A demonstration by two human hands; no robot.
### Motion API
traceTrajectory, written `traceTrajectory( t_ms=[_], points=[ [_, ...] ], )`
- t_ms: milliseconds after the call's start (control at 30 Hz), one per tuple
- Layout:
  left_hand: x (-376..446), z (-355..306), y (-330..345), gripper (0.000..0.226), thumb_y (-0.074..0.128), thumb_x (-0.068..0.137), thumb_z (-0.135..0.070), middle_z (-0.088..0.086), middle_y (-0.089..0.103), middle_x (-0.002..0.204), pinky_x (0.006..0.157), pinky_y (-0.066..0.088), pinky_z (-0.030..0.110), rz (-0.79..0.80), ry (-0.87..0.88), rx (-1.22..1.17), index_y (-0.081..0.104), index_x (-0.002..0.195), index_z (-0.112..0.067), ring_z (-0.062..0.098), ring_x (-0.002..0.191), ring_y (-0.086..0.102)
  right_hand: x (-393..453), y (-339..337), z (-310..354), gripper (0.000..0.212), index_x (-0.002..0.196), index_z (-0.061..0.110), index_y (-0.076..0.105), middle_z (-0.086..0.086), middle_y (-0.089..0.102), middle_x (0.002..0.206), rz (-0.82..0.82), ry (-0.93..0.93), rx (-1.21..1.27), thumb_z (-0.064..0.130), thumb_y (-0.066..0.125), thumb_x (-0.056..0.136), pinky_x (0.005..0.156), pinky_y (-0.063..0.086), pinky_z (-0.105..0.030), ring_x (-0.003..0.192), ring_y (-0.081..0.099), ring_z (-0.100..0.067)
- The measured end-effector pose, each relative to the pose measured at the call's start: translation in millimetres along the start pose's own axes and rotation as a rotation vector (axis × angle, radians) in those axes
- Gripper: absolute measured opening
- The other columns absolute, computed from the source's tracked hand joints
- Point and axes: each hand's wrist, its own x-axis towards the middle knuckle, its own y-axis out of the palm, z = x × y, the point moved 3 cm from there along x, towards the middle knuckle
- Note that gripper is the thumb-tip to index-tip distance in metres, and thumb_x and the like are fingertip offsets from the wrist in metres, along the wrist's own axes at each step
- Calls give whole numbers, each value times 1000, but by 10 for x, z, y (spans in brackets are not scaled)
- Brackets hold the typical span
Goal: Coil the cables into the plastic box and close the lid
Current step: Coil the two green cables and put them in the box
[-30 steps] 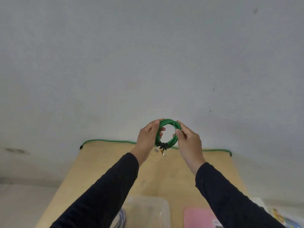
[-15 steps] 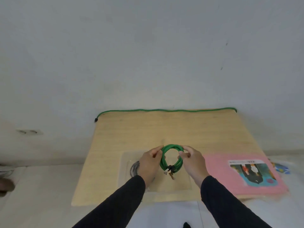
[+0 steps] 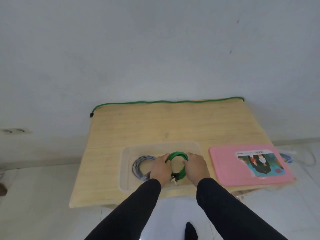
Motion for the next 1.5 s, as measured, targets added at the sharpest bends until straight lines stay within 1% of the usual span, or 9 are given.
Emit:
traceTrajectory(
  t_ms=[100, 267, 367, 533, 667, 767, 967, 1367, 1500],
  points=[
    [15, -39, 39, 42, 31, 100, -16, 12, 52, 136, 92, 42, 29, 30, 75, 188, 35, 141, -9, 24, 113, 54, 6, 39, -23, 45, 138, 5, 32, -16, 50, 126, 84, -76, -64, 13, 41, 95, 90, 41, -33, 113, 51, -30],
    [-101, -131, 84, 43, 32, 99, -9, 18, 33, 148, 110, 24, 33, 6, 234, 327, 28, 141, 0, 29, 136, 32, -102, 58, 7, 51, 145, 6, 15, -10, 15, 155, 121, -228, -166, 16, 32, 98, 111, 23, -30, 140, 21, -23],
    [-132, -124, 75, 37, 36, 98, -10, 18, 42, 140, 105, 32, 36, 21, 274, 465, 40, 133, -1, 31, 129, 38, -157, 27, 22, 46, 140, 1, 27, -12, 30, 149, 39, -303, -222, 19, 32, 98, 111, 24, -28, 137, 27, -23],
    [-108, -145, -97, 15, 55, 89, -14, 11, 62, 106, 87, 47, 33, 34, 334, 657, 61, 101, -6, 26, 99, 56, -214, -150, 105, 26, 93, 4, 67, -7, 67, 88, -154, -577, -374, 17, 46, 84, 76, 57, -27, 85, 67, -21],
    [-70, -432, -562, 29, 39, 95, -22, 10, 62, 109, 83, 48, 35, -305, 489, 503, 58, 112, -6, 27, 100, 59, -41, -492, 389, 39, 98, 7, 67, -3, 69, 92, -179, -701, -377, 27, 38, 84, 71, 54, -22, 86, 66, -16],
    [105, -467, -963, 26, 45, 89, -16, 12, 67, 88, 67, 53, 31, -435, 480, 416, 66, 96, -2, 27, 79, 66, 192, -741, 678, 38, 107, 4, 64, -7, 67, 101, -225, -764, -403, 27, 41, 86, 76, 53, -24, 97, 65, -20],
    [459, -204, -1800, 33, 45, 96, -17, 14, 59, 120, 92, 46, 33, -615, 334, 484, 52, 124, -2, 26, 113, 53, 644, -780, 1373, 46, 138, 5, 34, -9, 42, 141, -156, -850, -445, 27, 34, 97, 104, 35, -29, 132, 36, -21],
    [1981, 798, -2643, 39, 41, 97, -13, 11, 46, 140, 103, 39, 39, -445, 160, 376, 44, 135, -7, 23, 129, 42, 1818, 327, 2571, 44, 139, 1, 30, -11, 36, 145, -12, -820, -427, 16, 29, 98, 108, 29, -28, 133, 32, -23],
    [2395, 1101, -2638, 39, 41, 97, -12, 10, 49, 136, 101, 36, 28, -415, 191, 332, 44, 136, -10, 20, 128, 42, 2264, 683, 2622, 35, 122, -4, 53, -16, 57, 124, -106, -806, -421, 4, 49, 88, 95, 47, -32, 115, 55, -28]
  ],
)
